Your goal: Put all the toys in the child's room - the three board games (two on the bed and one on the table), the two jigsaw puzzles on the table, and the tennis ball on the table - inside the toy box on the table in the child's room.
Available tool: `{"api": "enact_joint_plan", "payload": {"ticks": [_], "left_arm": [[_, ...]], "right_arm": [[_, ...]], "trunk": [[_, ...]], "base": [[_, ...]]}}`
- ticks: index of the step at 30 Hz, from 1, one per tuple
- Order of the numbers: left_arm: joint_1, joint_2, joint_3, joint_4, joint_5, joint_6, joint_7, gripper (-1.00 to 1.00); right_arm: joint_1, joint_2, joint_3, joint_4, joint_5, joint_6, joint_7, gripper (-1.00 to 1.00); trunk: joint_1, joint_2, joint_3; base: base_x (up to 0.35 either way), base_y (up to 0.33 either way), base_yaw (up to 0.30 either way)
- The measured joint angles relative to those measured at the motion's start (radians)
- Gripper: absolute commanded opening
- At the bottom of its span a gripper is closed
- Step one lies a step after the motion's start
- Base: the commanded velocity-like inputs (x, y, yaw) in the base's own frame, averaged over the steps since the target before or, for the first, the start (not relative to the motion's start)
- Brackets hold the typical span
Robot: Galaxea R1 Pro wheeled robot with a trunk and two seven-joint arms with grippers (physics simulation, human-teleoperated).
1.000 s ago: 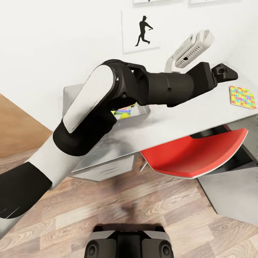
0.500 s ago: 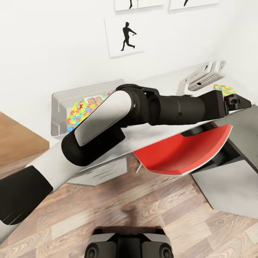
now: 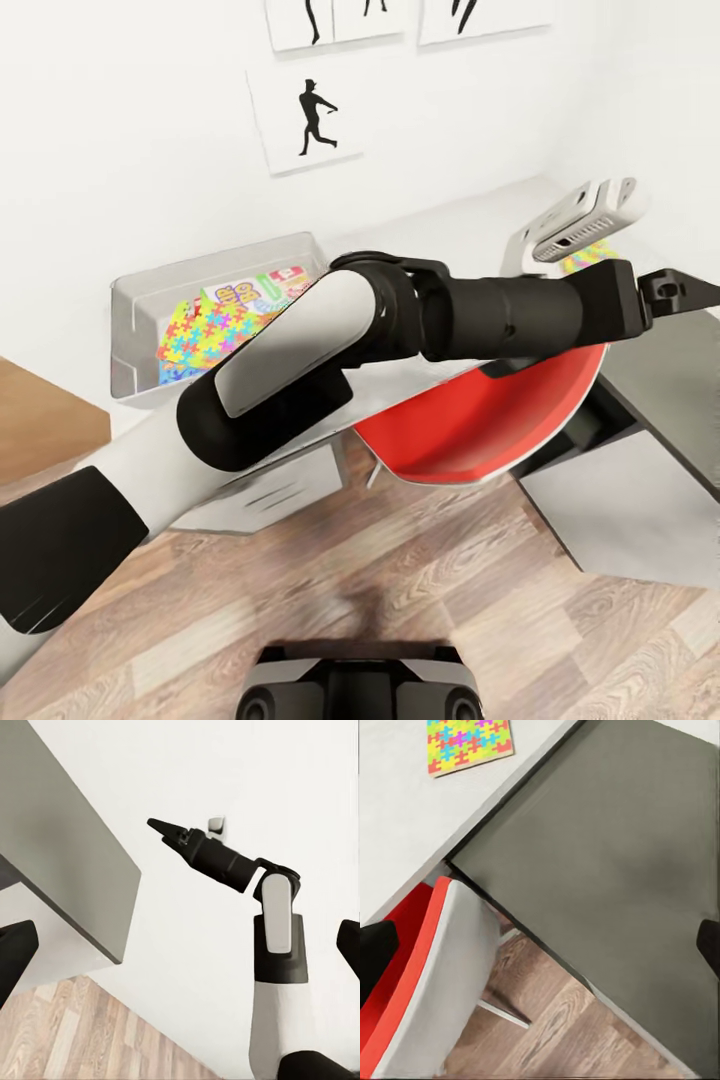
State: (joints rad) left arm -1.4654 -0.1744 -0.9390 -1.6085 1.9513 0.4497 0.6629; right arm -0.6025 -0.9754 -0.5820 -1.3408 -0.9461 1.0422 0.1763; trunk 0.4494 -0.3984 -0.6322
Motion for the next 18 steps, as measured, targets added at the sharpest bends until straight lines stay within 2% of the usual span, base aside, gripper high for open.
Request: {"api": "enact_joint_plan", "payload": {"ticks": [1,2,4,5,8,9,10,11,13,14,16,17,18], "left_arm": [[0.004,0.0,-0.002,0.0,0.0,-0.007,-0.001,1.0],[0.004,0.0,-0.002,0.0,0.001,-0.007,-0.001,1.0],[0.012,0.0,-0.005,0.0,0.001,-0.016,0.001,1.0],[0.012,0.0,-0.005,0.0,0.001,-0.016,0.001,1.0],[0.021,0.0,-0.013,0.0,0.002,-0.024,0.005,1.0],[0.021,0.0,-0.013,0.0,0.002,-0.024,0.006,1.0],[0.023,0.0,-0.015,0.0,0.002,-0.026,0.007,1.0],[0.023,0.0,-0.015,0.0,0.002,-0.026,0.007,1.0],[0.025,0.0,-0.018,0.0,0.002,-0.027,0.007,1.0],[0.025,0.0,-0.018,0.0,0.002,-0.027,0.007,1.0],[0.027,0.0,-0.02,0.0,0.002,-0.028,0.004,1.0],[0.027,0.0,-0.02,0.0,0.002,-0.028,0.004,1.0],[0.028,0.0,-0.021,0.0,0.003,-0.028,0.002,1.0]], "right_arm": [[0.017,0.017,-0.017,-0.009,0.001,0.0,0.002,1.0],[0.018,0.017,-0.017,-0.009,0.0,0.0,0.003,1.0],[0.053,0.06,-0.052,-0.037,0.002,0.0,0.01,1.0],[0.054,0.061,-0.053,-0.038,0.002,0.0,0.01,1.0],[0.119,0.138,-0.111,-0.106,0.005,0.0,0.017,1.0],[0.12,0.139,-0.112,-0.107,0.005,0.0,0.017,1.0],[0.141,0.164,-0.134,-0.135,0.006,0.0,0.018,1.0],[0.142,0.165,-0.134,-0.136,0.007,0.0,0.018,1.0],[0.179,0.211,-0.177,-0.185,0.011,-0.007,0.021,1.0],[0.18,0.212,-0.178,-0.186,0.011,-0.007,0.021,1.0],[0.207,0.244,-0.208,-0.217,0.014,-0.029,0.023,1.0],[0.207,0.244,-0.208,-0.217,0.014,-0.029,0.023,1.0],[0.217,0.256,-0.219,-0.228,0.015,-0.037,0.024,1.0]], "trunk": [[0.0,0.0,0.001],[0.0,0.0,0.003],[0.0,0.0,0.006],[0.0,0.0,0.007],[0.0,0.0,0.011],[0.0,0.0,0.013],[0.0,0.0,0.014],[0.0,0.0,0.016],[0.0,0.0,0.019],[0.0,0.0,0.02],[0.0,0.0,0.023],[0.0,0.0,0.024],[0.0,0.0,0.026]], "base": [[0.0,0.0,-0.165],[0.0,0.0,-0.165],[0.0,0.0,-0.165],[0.0,0.0,-0.165],[0.0,0.0,-0.165],[0.0,0.0,-0.165],[0.0,0.0,-0.165],[0.0,0.0,-0.165],[0.0,0.0,-0.165],[0.0,0.0,-0.165],[0.0,0.0,-0.165],[0.0,0.0,-0.165],[0.0,0.0,-0.165]]}}
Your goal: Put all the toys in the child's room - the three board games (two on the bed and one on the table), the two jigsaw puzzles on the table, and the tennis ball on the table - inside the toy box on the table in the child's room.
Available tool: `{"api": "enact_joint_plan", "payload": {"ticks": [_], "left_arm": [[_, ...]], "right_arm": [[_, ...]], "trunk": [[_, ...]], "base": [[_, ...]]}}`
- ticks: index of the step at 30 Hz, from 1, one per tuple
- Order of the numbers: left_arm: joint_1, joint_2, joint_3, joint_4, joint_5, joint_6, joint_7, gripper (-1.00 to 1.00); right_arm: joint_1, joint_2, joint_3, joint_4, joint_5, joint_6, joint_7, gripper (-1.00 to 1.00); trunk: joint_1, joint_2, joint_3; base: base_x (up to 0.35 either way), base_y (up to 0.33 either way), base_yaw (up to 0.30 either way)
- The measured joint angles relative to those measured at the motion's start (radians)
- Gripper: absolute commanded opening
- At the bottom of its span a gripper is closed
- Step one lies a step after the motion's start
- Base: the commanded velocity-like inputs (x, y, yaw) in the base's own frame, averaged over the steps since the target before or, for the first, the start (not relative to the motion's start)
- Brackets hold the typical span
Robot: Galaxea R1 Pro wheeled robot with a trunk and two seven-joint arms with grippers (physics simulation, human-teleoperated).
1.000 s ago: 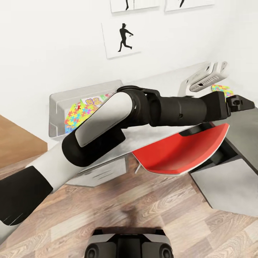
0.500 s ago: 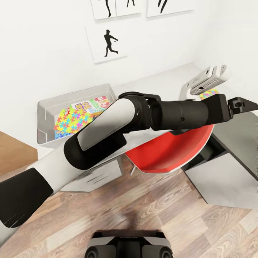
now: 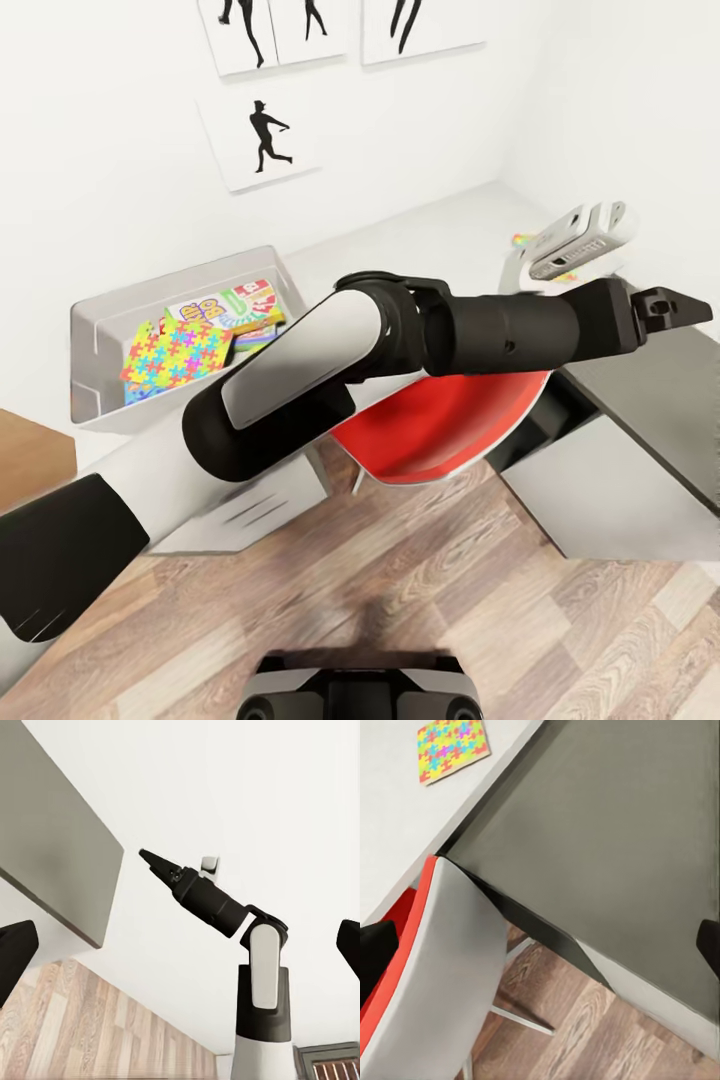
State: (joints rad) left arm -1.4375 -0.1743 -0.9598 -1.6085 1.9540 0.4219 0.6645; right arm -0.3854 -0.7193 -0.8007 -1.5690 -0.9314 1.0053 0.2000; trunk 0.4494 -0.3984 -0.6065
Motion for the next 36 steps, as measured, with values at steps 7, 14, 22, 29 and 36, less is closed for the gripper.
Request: {"api": "enact_joint_plan", "payload": {"ticks": [7,14,22,29,36], "left_arm": [[0.002,0.0,-0.001,0.0,0.0,0.0,-0.01,1.0],[0.004,0.0,-0.001,0.0,0.0,0.0,-0.018,1.0],[0.005,0.001,0.0,0.0,0.0,0.003,-0.019,1.0],[0.005,0.017,0.007,0.0,0.0,0.006,-0.017,1.0],[0.006,0.055,0.022,0.0,-0.001,0.009,-0.017,1.0]], "right_arm": [[0.024,0.029,-0.023,-0.027,0.002,-0.019,0.002,1.0],[0.034,0.043,-0.021,-0.037,0.003,-0.027,0.003,1.0],[0.038,0.049,0.026,-0.042,0.004,-0.031,0.0,1.0],[0.039,0.053,0.056,-0.044,0.005,-0.032,-0.003,1.0],[0.04,0.068,0.073,-0.045,0.005,-0.033,-0.005,1.0]], "trunk": [[0.0,0.0,0.01],[0.0,0.0,0.02],[0.0,0.0,0.031],[0.0,0.0,0.041],[0.0,0.0,0.051]], "base": [[0.0,0.0,-0.165],[0.0,0.0,-0.165],[0.0,0.0,-0.165],[0.0,0.0,-0.165],[0.0,0.0,-0.165]]}}
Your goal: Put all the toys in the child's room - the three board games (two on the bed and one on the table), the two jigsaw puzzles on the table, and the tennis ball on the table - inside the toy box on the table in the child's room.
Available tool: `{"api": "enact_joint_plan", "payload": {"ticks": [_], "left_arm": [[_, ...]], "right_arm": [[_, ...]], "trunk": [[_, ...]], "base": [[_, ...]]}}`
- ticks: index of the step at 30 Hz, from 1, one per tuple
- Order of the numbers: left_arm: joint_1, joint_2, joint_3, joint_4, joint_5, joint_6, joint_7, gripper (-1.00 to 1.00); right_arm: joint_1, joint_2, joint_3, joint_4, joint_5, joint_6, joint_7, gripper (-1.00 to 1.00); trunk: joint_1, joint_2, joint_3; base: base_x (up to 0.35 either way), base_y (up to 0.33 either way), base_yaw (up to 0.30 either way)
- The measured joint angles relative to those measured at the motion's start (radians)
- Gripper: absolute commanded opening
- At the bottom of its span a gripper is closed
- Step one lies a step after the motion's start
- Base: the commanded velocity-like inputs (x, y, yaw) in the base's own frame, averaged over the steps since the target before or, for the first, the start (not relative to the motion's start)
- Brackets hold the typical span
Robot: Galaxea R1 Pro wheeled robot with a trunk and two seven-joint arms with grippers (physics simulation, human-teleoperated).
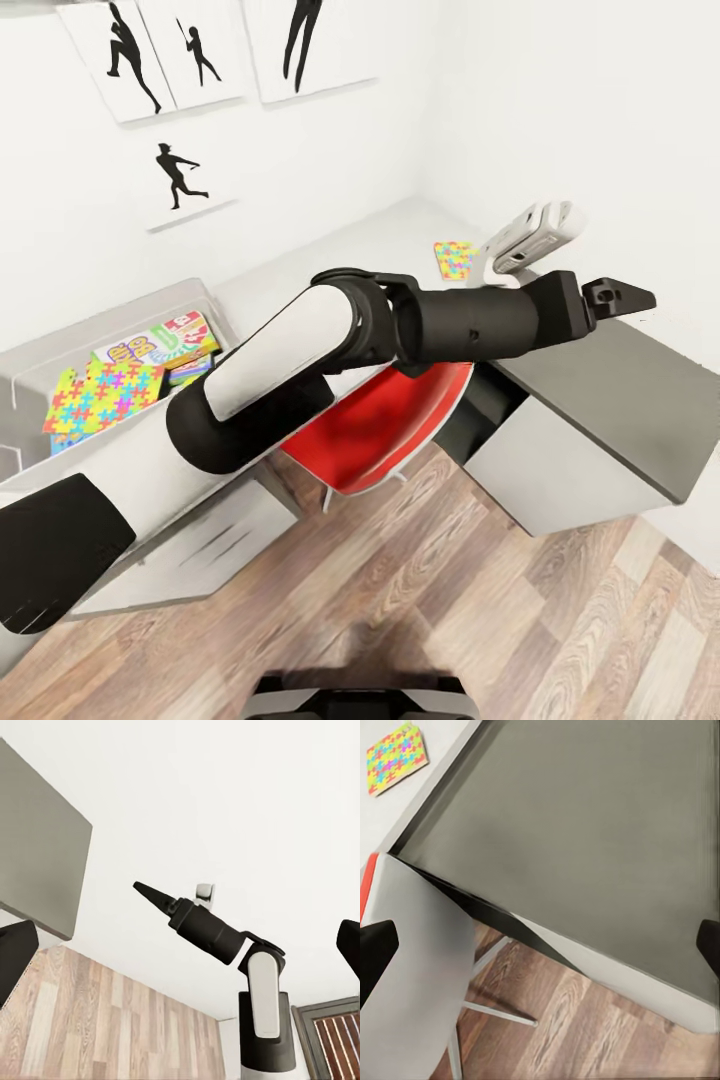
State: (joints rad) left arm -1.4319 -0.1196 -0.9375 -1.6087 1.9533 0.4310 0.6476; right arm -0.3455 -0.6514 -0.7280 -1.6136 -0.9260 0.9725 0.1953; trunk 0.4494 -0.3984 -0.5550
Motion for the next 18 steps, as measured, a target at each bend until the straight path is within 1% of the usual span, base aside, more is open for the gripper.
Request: {"api": "enact_joint_plan", "payload": {"ticks": [1,3,4,5,6,8,9,11,12,13,14,16,17,18], "left_arm": [[0.0,0.0,0.0,0.0,0.0,0.0,0.0,1.0],[0.0,0.021,0.015,0.0,0.0,0.004,-0.003,1.0],[0.0,0.022,0.016,0.0,0.001,0.004,-0.003,1.0],[0.001,0.031,0.023,-0.001,0.0,0.009,-0.005,1.0],[0.001,0.031,0.023,-0.001,0.001,0.009,-0.005,1.0],[0.006,0.047,0.04,-0.001,0.0,0.023,-0.01,1.0],[0.006,0.047,0.04,-0.001,0.001,0.023,-0.01,1.0],[0.016,0.063,0.062,-0.001,0.0,0.042,-0.014,1.0],[0.016,0.063,0.062,-0.001,0.001,0.042,-0.014,1.0],[0.024,0.072,0.077,-0.001,0.0,0.051,-0.015,1.0],[0.024,0.072,0.077,-0.001,0.0,0.052,-0.015,1.0],[0.048,0.095,0.112,-0.001,-0.001,0.072,-0.018,1.0],[0.048,0.096,0.113,-0.001,0.0,0.072,-0.018,1.0],[0.062,0.108,0.131,-0.001,-0.001,0.082,-0.018,1.0]], "right_arm": [[0.0,0.0,0.0,0.0,0.0,0.0,0.0,1.0],[0.0,0.004,0.003,0.0,0.0,0.0,0.0,1.0],[0.0,0.004,0.003,0.0,0.0,0.0,0.0,1.0],[0.0,0.005,0.005,0.0,0.0,0.0,0.001,1.0],[0.0,0.005,0.006,0.0,0.0,0.0,0.001,1.0],[0.0,0.008,0.015,0.0,0.001,0.0,0.001,1.0],[0.0,0.008,0.015,0.0,0.001,0.0,0.001,1.0],[0.0,0.011,0.031,0.0,0.001,0.0,0.001,1.0],[0.0,0.011,0.031,0.0,0.001,0.0,0.001,1.0],[0.0,0.012,0.041,0.0,0.001,-0.001,0.001,1.0],[0.0,0.012,0.041,0.0,0.001,-0.001,0.001,1.0],[0.0,0.015,0.06,0.0,0.001,-0.003,0.001,1.0],[0.0,0.015,0.06,0.0,0.001,-0.003,0.001,1.0],[0.0,0.016,0.068,0.0,0.001,-0.004,0.001,1.0]], "trunk": [[0.0,0.0,0.001],[0.0,0.0,0.004],[0.0,0.0,0.006],[0.0,0.0,0.007],[0.0,0.0,0.009],[0.0,0.0,0.011],[0.0,0.0,0.013],[0.0,0.0,0.016],[0.0,0.0,0.017],[0.0,0.0,0.019],[0.0,0.0,0.02],[0.0,0.0,0.023],[0.0,0.0,0.024],[0.0,0.0,0.026]], "base": [[0.0,0.0,-0.165],[0.0,0.0,-0.165],[0.0,0.0,-0.165],[0.0,0.0,-0.165],[0.0,0.0,-0.165],[0.0,0.0,-0.165],[0.0,0.0,-0.165],[0.0,0.0,-0.165],[0.0,0.0,-0.165],[0.0,0.0,-0.165],[0.0,0.0,-0.165],[0.0,0.0,-0.165],[0.0,0.0,-0.165],[0.0,0.0,-0.165]]}}
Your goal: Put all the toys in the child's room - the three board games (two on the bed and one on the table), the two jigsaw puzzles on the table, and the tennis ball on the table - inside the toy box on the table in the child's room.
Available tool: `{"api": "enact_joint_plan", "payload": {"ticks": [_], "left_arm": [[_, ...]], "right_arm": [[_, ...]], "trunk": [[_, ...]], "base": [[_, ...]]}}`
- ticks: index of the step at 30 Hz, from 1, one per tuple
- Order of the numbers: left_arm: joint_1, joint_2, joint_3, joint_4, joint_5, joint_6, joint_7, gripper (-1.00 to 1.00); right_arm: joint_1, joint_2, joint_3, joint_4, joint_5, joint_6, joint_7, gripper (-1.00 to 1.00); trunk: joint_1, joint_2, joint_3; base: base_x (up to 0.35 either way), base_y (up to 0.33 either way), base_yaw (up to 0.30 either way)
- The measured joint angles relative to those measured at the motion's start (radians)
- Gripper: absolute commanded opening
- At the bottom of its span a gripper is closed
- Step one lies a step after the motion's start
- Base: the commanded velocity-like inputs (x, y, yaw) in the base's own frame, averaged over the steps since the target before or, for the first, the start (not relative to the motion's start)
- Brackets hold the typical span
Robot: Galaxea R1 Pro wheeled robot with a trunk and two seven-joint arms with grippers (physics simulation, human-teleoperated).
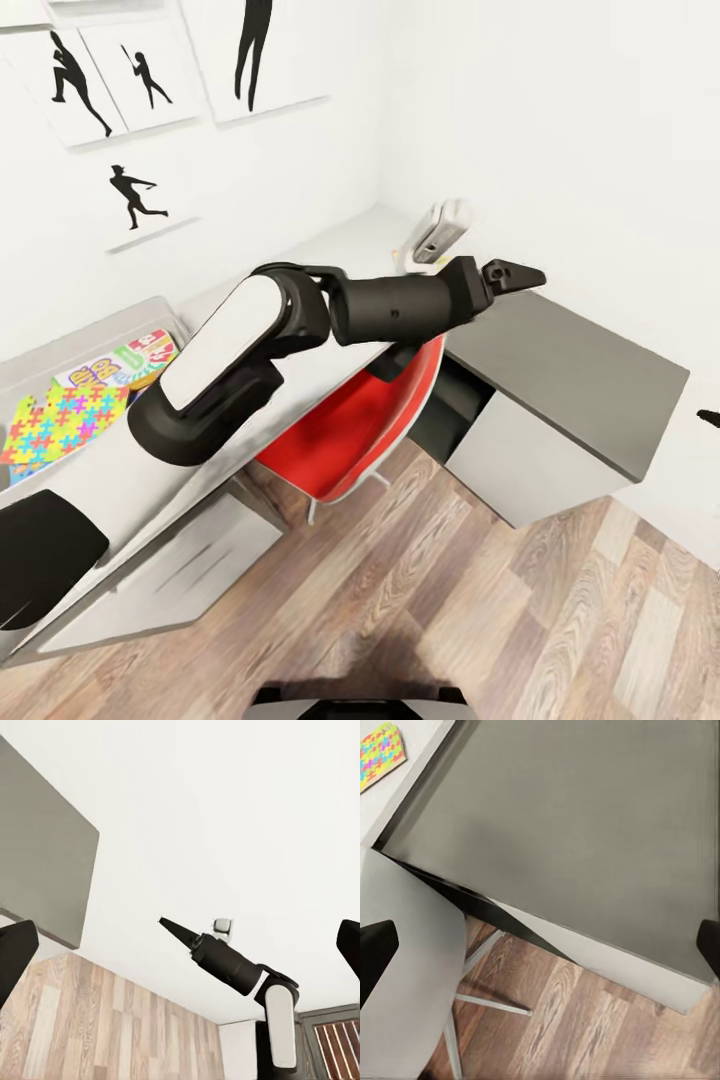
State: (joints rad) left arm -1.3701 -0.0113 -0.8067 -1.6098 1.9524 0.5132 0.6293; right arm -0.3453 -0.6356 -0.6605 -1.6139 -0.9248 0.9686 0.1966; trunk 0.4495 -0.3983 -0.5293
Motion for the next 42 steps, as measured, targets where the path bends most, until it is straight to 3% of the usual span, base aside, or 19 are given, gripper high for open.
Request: {"api": "enact_joint_plan", "payload": {"ticks": [1,6,11,29,31,36,42], "left_arm": [[0.0,0.0,0.001,0.0,0.001,0.0,0.0,1.0],[0.058,0.048,0.076,0.0,-0.001,0.051,-0.001,1.0],[0.083,0.066,0.11,0.0,-0.001,0.086,-0.002,1.0],[0.134,0.085,0.178,0.001,-0.001,0.122,-0.004,1.0],[0.138,0.087,0.182,0.001,0.0,0.122,-0.004,1.0],[0.156,0.09,0.189,0.001,0.0,0.126,-0.004,1.0],[0.165,0.09,0.193,0.001,0.0,0.139,-0.004,1.0]], "right_arm": [[0.0,0.0,0.0,0.0,0.0,0.0,0.0,1.0],[0.0,0.002,0.02,0.0,0.0,-0.003,0.0,1.0],[0.0,0.003,0.027,0.0,0.001,-0.003,0.001,1.0],[0.0,0.005,0.039,0.0,0.0,-0.004,0.001,1.0],[0.0,0.007,0.048,0.0,0.0,-0.004,0.001,1.0],[0.0,0.022,0.12,0.0,0.002,-0.005,0.0,1.0],[0.0,0.034,0.176,0.0,0.008,-0.007,-0.002,1.0]], "trunk": [[0.0,0.0,0.001],[0.0,0.0,0.009],[0.0,0.0,0.016],[0.0,0.0,0.041],[0.0,0.0,0.044],[0.0,0.0,0.051],[-0.001,0.0,0.06]], "base": [[0.0,0.0,-0.165],[0.0,0.0,-0.165],[0.0,0.0,-0.165],[0.005,0.0,-0.165],[0.08,0.0,-0.165],[0.186,0.0,-0.165],[0.272,0.0,-0.165]]}}
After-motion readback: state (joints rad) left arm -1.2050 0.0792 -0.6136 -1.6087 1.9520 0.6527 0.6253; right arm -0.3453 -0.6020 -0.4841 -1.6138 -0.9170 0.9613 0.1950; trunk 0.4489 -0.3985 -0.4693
